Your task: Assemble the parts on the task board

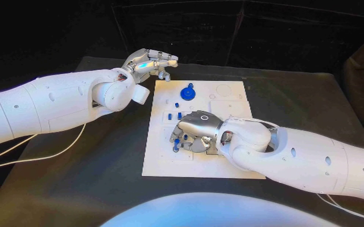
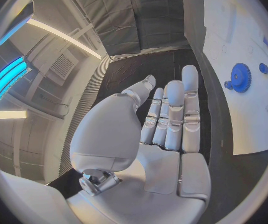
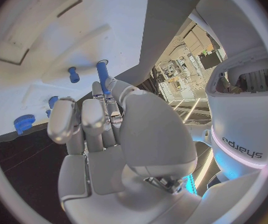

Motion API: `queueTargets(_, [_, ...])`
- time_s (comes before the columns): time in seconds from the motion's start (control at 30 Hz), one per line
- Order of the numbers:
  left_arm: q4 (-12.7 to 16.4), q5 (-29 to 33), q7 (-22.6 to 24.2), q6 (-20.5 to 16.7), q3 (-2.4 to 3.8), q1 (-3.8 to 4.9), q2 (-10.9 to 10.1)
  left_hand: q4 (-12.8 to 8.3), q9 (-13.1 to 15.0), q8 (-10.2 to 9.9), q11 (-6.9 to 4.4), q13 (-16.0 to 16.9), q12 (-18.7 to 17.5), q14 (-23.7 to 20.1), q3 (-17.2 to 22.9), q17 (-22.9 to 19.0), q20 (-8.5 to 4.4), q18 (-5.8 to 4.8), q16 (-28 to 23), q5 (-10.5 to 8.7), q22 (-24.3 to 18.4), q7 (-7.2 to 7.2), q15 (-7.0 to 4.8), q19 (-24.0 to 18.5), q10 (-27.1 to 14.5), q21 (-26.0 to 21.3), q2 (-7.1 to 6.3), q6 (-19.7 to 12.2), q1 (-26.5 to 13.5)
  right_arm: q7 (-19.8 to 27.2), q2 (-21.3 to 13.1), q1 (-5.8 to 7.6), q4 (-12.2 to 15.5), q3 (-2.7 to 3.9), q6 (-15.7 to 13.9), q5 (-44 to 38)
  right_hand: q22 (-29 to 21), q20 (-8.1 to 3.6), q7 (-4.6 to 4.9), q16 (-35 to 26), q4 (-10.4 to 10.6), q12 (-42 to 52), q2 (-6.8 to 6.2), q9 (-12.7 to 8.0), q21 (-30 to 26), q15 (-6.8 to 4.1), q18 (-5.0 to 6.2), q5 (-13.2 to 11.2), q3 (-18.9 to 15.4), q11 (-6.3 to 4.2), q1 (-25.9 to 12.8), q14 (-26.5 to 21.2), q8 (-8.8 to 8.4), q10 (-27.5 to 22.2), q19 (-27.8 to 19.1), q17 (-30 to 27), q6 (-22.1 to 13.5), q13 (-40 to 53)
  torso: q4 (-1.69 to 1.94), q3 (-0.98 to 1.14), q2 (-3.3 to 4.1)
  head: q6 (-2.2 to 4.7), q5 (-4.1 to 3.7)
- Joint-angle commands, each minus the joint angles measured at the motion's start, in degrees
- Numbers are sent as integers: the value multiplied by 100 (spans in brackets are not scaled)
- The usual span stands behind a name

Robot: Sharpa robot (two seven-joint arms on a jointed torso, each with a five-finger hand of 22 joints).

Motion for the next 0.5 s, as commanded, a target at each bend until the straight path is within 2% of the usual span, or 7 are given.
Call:
queueTargets(0.03, [2,22,12,72,5,7,0,18,5,33,15,-6,20,-32,27,-6,21,26,-14,9,-6,25,11,21,-4,-29,50,-30,-5,-23,-20,-24,1,-26,-99,-86,26,16,21,48,-12,-32,-64,11,52,15,-98,91,47,-7,-38,28,23,64,22,27,39,8,2,4,0,-3,5])
queueTargets(0.23, [2,22,4,76,5,7,-4,18,5,33,15,-6,20,-32,27,-6,21,26,-14,9,-6,25,11,21,-4,-29,50,-30,-5,-9,-29,-29,19,-26,-204,-133,33,16,21,56,-24,-39,-71,11,58,14,-99,117,59,-7,-50,30,23,69,25,34,41,9,-1,2,0,-6,6])
queueTargets(0.5, [5,22,-15,76,4,7,-20,18,5,33,15,-6,20,-32,27,-6,21,26,-14,9,-6,25,11,21,-4,-29,50,-30,-5,-17,-34,-31,20,-26,-190,-183,33,16,21,56,-24,-39,-71,11,58,14,-99,117,59,-7,-50,30,23,69,25,34,41,9,3,-2,0,-14,4])
